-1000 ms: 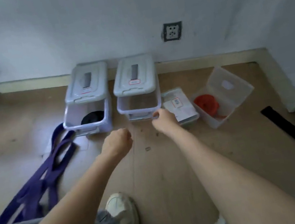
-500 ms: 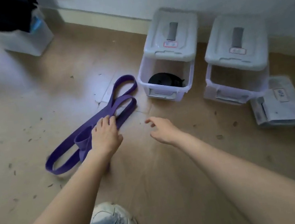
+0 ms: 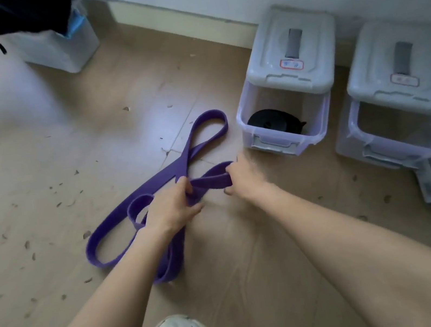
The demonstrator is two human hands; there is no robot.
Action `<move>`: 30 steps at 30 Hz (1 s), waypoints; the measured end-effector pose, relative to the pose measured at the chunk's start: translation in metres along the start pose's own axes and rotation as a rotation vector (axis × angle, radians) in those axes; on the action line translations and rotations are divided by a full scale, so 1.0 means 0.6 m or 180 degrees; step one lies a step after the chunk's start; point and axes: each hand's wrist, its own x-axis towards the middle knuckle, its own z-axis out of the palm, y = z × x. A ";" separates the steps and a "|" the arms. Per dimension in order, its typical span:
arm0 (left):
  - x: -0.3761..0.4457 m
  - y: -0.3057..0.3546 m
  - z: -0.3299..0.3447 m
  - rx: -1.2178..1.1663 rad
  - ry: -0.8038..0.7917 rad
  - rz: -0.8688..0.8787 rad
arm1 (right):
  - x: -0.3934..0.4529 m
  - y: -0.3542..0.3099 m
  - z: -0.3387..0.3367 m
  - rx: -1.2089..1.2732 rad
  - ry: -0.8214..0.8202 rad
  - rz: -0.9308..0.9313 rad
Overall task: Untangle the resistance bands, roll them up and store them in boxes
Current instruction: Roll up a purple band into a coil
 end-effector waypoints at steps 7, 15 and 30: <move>-0.068 0.146 -0.104 -0.0231 -0.0752 0.1196 | -0.221 -0.002 -0.172 0.1618 0.0441 -0.0828; -0.229 0.369 -0.220 -0.0909 0.0485 0.2021 | -0.511 0.055 -0.371 0.2979 0.1016 -0.1059; -0.378 0.592 -0.255 -0.1759 -0.1151 0.2179 | -0.771 0.118 -0.446 0.4362 0.2635 -0.1232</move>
